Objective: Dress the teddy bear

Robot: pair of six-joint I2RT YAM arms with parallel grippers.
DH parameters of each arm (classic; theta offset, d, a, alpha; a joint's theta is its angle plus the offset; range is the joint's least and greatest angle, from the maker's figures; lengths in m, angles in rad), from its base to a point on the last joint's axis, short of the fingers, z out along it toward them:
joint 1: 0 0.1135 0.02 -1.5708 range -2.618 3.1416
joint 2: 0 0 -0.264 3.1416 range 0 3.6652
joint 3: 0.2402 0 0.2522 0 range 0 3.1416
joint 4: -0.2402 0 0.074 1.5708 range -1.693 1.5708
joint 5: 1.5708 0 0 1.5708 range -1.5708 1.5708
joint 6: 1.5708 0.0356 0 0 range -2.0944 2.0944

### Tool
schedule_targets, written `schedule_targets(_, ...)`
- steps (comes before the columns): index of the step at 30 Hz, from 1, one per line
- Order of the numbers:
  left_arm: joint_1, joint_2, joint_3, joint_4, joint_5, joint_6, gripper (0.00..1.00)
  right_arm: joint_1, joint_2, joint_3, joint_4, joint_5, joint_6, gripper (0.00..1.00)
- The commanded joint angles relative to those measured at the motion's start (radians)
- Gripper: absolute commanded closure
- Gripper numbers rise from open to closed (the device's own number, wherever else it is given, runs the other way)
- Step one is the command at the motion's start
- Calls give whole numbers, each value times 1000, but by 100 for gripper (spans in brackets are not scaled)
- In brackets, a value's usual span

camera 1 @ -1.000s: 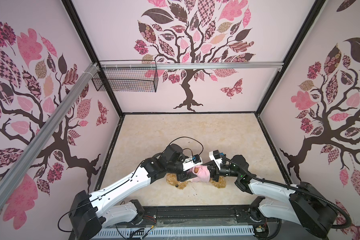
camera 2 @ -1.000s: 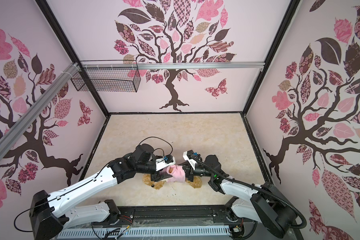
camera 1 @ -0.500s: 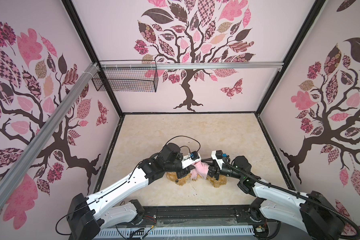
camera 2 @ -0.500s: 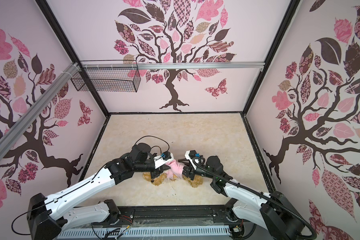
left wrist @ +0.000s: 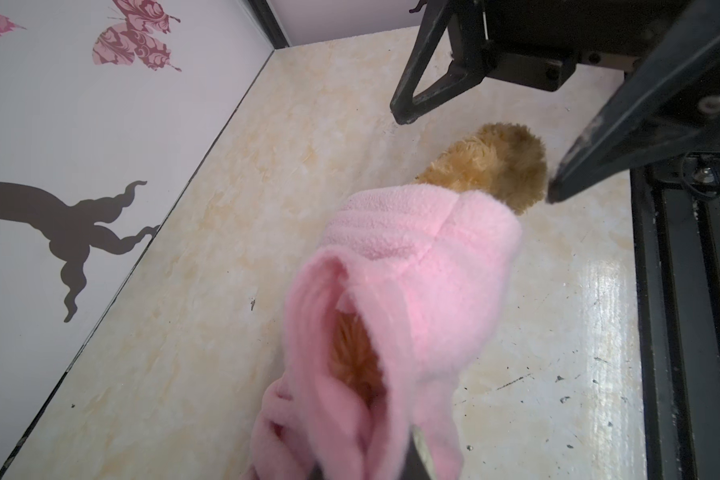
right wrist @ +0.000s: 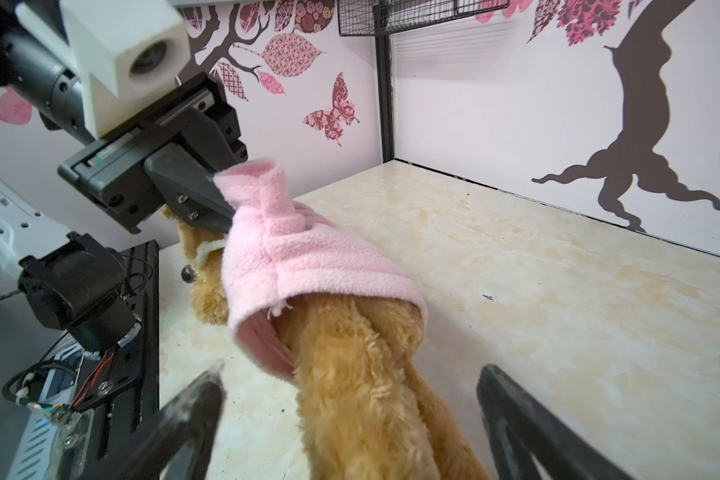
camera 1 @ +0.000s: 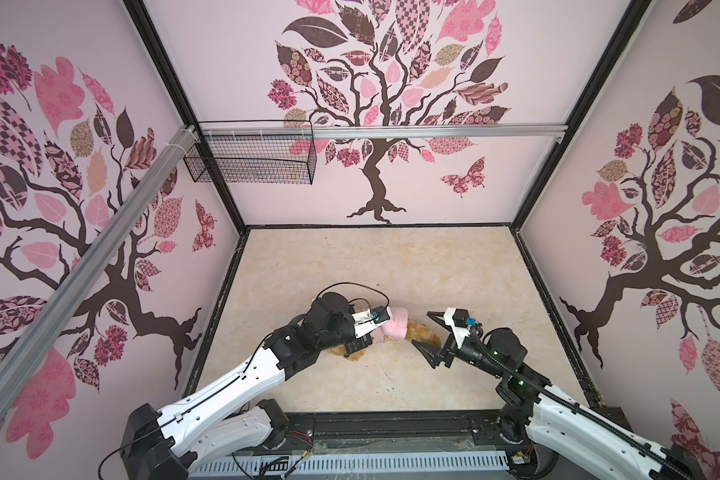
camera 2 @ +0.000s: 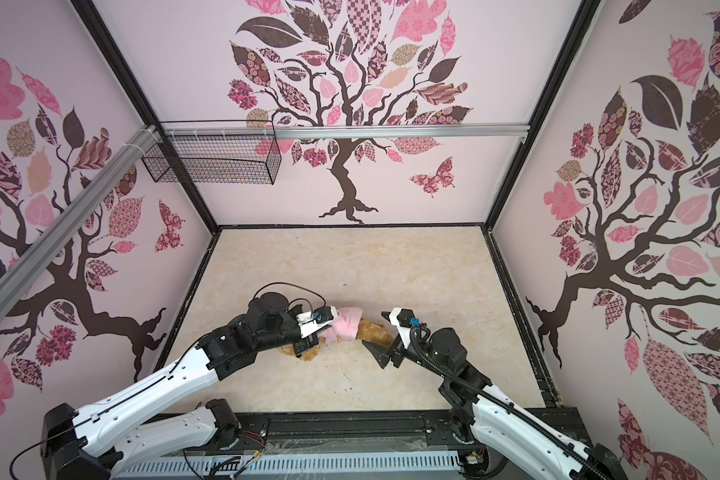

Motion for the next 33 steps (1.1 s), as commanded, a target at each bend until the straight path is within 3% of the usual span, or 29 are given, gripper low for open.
schedule_targets(1, -15, 5, -16, 49, 21, 9, 100, 95, 67, 72, 5, 71, -111, 1)
schedule_targets(4, -36, 12, -15, 43, 29, 9, 100, 149, 183, 128, 13, 129, -167, 0)
schedule_targets(12, -67, 3, -21, 19, 74, 41, 100, 147, 377, 175, 147, 171, -139, 8)
schedule_targets(15, -67, -16, -32, 13, 127, 51, 100, 135, 409, 139, 206, 179, -121, 18)
schedule_targets(19, -72, -28, -56, -11, 174, 89, 100, 97, 422, 79, 363, 81, -51, 33)
schedule_targets(22, -77, -24, -52, -37, 195, 101, 98, 88, 436, 78, 383, 48, -27, 47)
schedule_targets(25, -81, -22, -46, -54, 196, 109, 88, 82, 439, 68, 392, 38, -18, 58)
schedule_targets(27, -84, -31, -39, -62, 199, 113, 74, 81, 439, 52, 401, 38, -26, 62)
schedule_targets(30, -85, -62, -27, -78, 197, 116, 56, 81, 437, 15, 428, 54, -54, 80)
schedule_targets(33, -87, -115, -15, -98, 176, 109, 47, 81, 440, -4, 439, 47, -97, 83)
